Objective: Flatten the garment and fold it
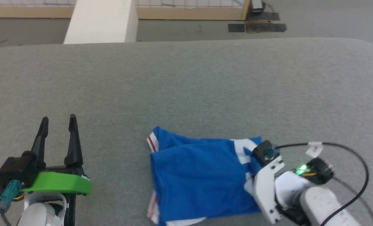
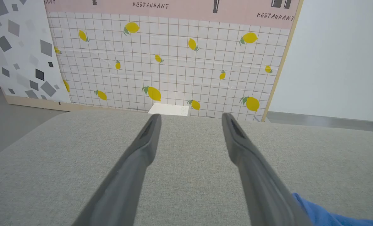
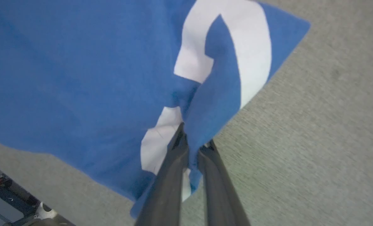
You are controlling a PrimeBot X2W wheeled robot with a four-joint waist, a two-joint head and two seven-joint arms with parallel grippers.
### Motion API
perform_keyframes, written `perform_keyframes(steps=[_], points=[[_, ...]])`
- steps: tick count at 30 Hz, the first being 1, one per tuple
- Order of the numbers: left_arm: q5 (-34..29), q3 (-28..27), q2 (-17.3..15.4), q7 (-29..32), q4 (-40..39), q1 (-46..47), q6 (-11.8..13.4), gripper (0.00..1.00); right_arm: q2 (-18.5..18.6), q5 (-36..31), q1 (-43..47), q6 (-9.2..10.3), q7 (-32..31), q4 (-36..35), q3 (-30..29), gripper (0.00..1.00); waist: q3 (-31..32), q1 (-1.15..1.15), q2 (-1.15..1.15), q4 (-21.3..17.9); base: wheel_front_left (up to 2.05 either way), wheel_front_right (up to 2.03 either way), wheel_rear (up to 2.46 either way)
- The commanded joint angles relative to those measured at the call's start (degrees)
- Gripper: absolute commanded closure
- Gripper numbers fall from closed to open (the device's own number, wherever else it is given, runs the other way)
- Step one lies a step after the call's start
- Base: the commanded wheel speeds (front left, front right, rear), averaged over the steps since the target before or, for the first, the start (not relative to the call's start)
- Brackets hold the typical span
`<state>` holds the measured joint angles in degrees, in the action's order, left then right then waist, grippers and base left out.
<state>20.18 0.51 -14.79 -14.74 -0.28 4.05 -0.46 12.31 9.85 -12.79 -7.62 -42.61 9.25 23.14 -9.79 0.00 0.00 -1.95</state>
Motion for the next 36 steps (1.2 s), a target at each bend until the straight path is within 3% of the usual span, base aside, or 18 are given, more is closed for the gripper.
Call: perform_keyframes(steps=[1,8,12,16,21,27,36], points=[[0.32,-0.4,-0.22,-0.26,-0.55,-0.56,0.42,0.0,2.97,0.82,-1.64,0.13,-0.96,-1.0,0.35,1.0,-0.71,0.0,0.0,-2.93,0.0,0.0,0.0],[0.63,-4.09,-0.65,-0.26,-3.69,-2.55,1.96,0.0,12.73,5.28,-7.89,0.13,-4.19,-4.71,4.26,1.0,-4.53,0.0,0.0,-14.41,0.0,0.0,0.0],[0.71,-5.94,-1.82,-0.05,-6.01,-2.65,2.7,0.0,15.24,6.83,-12.92,0.13,-2.9,-2.68,4.63,1.0,-8.11,0.0,0.0,-20.94,0.0,0.0,0.0],[0.24,-6.24,-3.76,1.56,-8.1,-1.77,2.56,0.0,16.15,6.56,-17.02,0.13,-0.65,2.1,2.85,1.0,-11.15,0.0,0.0,-24.63,0.0,0.0,0.0],[-0.56,-6.3,-6.26,4.32,-11.06,-0.37,2.41,0.0,16.22,4.87,-20.3,0.13,2.41,8.45,-1.16,1.0,-15.36,0.0,0.0,-26.39,0.0,0.0,0.0],[-1.07,-6.58,-9.11,7.81,-14.71,0.98,2.12,0.0,15.68,1.61,-23.53,0.13,7.55,15.14,-6.86,1.0,-20.3,0.0,0.0,-25.66,0.0,0.0,0.0],[-1.25,-8.35,-12.13,10.75,-18.62,0.68,2.31,0.0,12.55,-5.57,-28.15,0.13,11.29,24.0,-20.81,1.0,-24.74,0.0,0.0,-24.12,0.0,0.0,0.0]])
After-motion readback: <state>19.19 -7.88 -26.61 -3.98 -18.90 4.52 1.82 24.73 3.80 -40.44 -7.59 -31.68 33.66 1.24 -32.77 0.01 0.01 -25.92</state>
